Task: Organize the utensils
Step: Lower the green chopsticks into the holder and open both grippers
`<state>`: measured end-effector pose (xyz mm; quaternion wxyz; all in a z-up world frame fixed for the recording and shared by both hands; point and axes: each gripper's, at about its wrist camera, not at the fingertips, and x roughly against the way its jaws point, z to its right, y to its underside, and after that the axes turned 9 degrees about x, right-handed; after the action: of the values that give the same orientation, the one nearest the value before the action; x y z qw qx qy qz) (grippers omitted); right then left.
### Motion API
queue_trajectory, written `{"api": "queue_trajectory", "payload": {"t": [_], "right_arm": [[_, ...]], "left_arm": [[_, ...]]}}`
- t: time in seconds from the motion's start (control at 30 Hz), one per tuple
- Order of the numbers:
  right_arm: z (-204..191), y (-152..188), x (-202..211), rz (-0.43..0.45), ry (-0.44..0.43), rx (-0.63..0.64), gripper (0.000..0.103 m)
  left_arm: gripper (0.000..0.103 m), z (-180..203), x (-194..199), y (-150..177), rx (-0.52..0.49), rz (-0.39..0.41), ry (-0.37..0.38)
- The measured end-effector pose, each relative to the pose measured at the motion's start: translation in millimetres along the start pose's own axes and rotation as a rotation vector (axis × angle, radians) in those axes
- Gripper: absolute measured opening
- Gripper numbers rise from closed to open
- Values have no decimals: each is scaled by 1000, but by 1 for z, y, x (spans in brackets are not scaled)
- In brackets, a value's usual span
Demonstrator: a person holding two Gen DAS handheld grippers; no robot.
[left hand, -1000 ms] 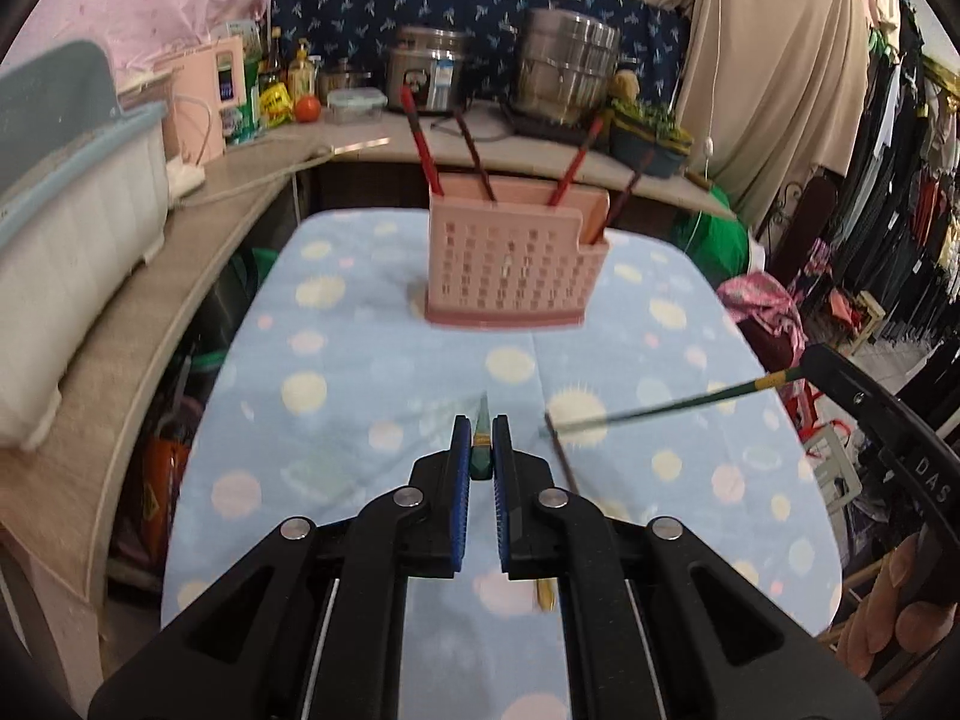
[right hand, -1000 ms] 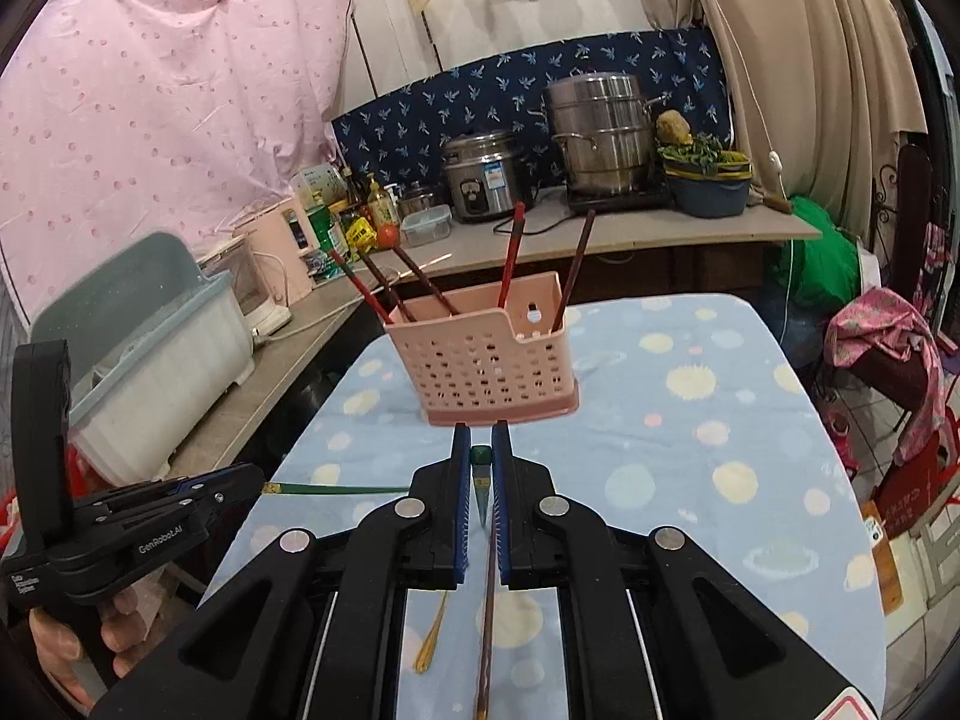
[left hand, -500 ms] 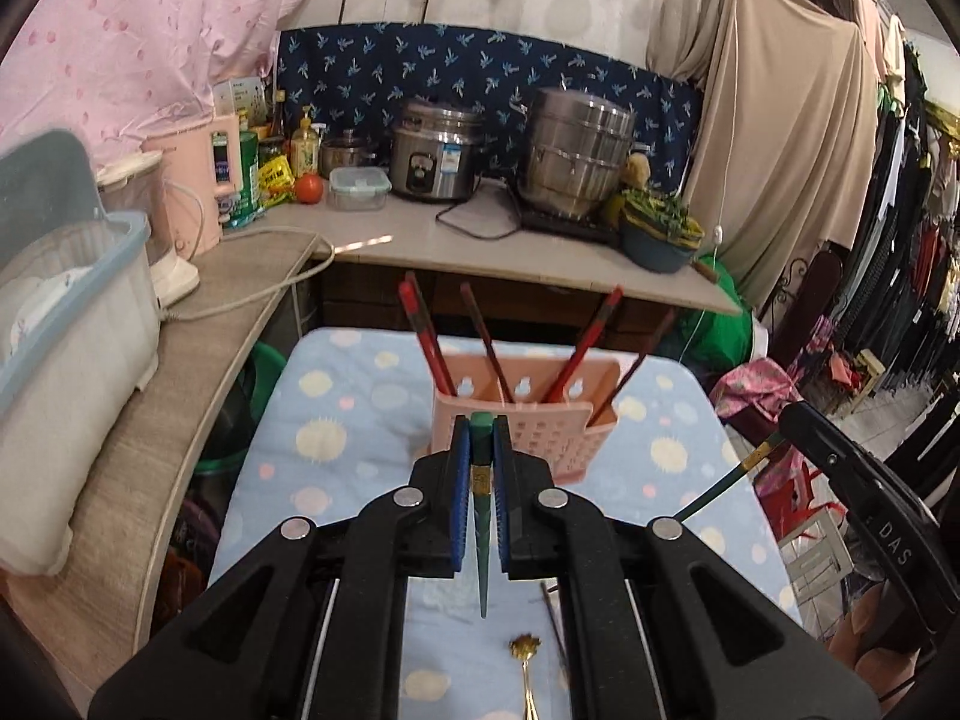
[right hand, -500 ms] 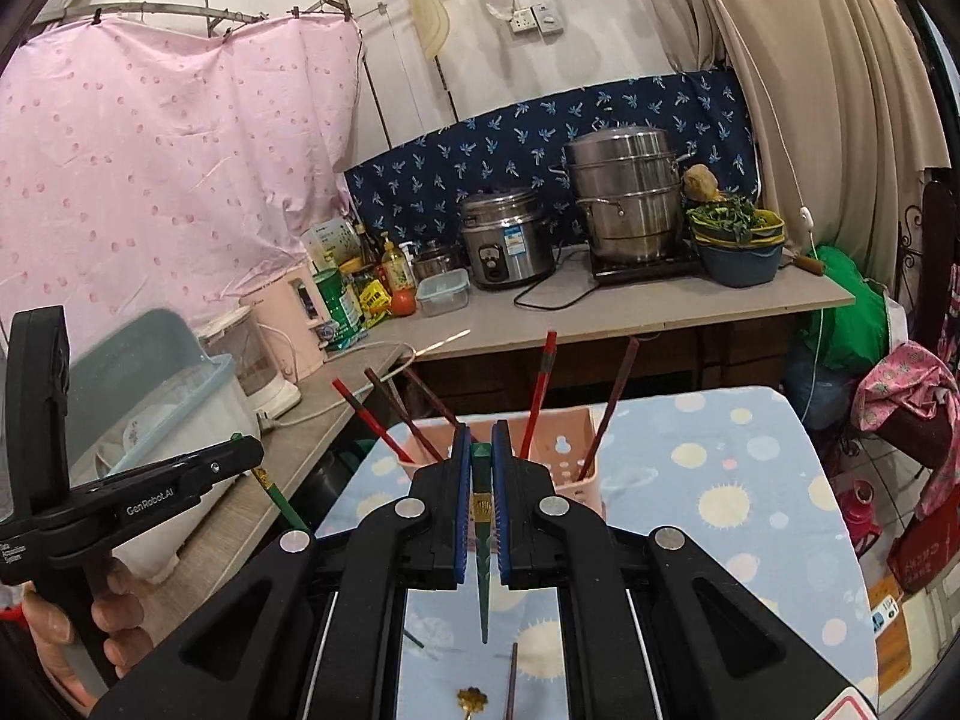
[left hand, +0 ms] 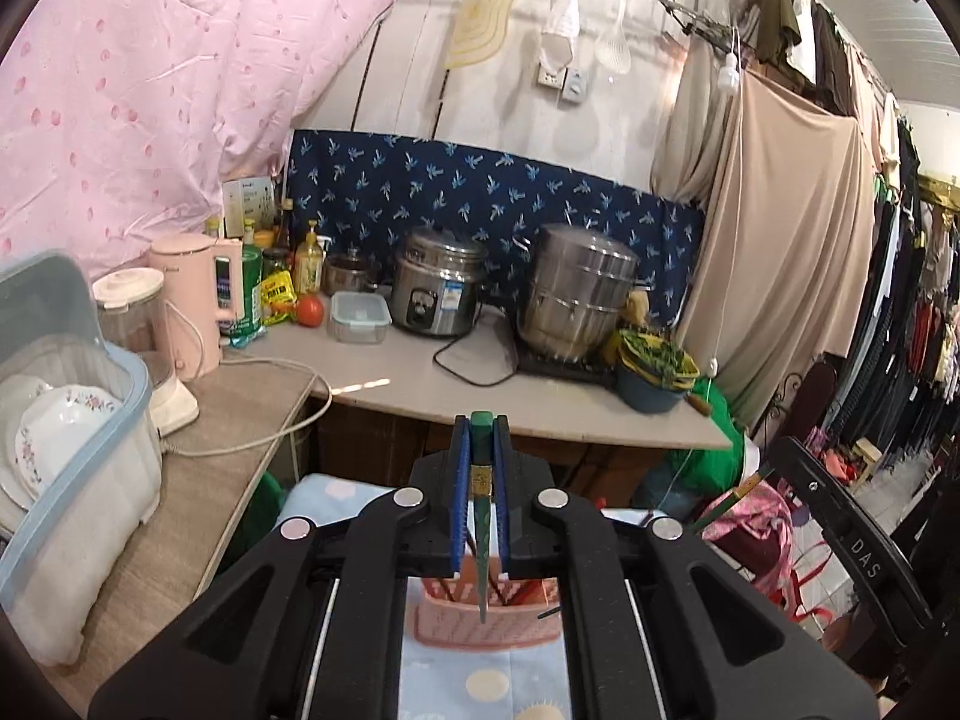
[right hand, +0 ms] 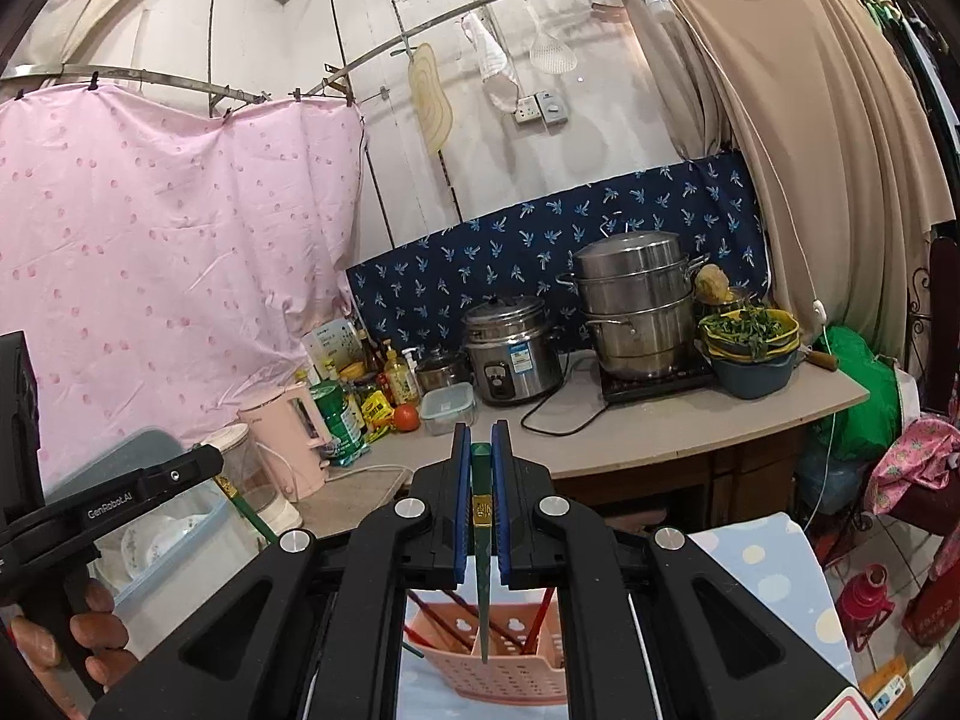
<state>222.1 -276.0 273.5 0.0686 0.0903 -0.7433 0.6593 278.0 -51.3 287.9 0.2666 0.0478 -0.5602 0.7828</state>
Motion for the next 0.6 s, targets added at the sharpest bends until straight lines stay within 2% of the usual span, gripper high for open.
{"api": "queue_trajectory", "payload": {"t": [0.2, 0.6], "right_arm": [[10, 8, -34, -37, 11, -11, 7], [16, 65, -75, -174, 10, -21, 7]], "left_arm": [[7, -8, -35, -6, 21, 0, -18], [7, -30, -90, 32, 47, -113, -48]]}}
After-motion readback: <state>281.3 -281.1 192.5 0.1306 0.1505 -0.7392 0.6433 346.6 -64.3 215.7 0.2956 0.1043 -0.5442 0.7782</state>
